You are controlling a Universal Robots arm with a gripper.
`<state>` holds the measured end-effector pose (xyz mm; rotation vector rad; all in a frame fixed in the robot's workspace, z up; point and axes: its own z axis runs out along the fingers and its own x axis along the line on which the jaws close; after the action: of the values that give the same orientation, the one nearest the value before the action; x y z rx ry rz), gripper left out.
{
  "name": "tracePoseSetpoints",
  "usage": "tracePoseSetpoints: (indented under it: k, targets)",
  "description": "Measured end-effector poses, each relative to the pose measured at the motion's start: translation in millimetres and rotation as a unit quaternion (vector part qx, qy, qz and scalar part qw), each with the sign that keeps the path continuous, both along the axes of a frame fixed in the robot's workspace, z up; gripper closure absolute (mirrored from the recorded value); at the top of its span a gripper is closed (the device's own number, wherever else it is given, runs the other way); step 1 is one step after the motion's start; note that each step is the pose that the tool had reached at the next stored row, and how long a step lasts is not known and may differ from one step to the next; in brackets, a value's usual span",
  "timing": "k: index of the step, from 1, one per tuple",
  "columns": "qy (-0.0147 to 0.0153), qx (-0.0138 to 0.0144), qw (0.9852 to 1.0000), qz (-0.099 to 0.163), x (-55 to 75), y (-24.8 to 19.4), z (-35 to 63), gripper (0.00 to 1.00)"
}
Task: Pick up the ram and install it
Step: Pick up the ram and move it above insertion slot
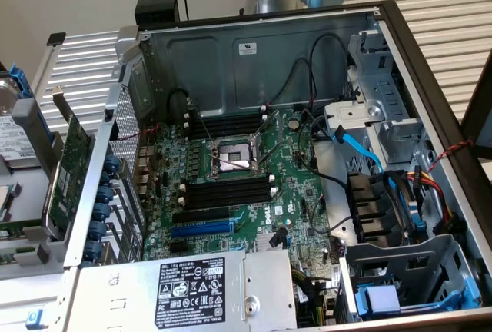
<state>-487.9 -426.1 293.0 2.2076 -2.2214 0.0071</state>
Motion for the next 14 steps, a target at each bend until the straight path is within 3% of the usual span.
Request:
tracePoseSetpoints:
  k: [7, 9, 14]
  targets:
    - [0.0000, 0.0000, 1.0000, 0.000, 0.1, -0.5, -12.7, 0.58]
    - [0.0001, -0.0001, 1.0000, 0.000, 0.1, -2.8, -16.2, 0.58]
    - [0.0000, 0.0000, 1.0000, 0.000, 0.4, -13.3, -25.6, 0.58]
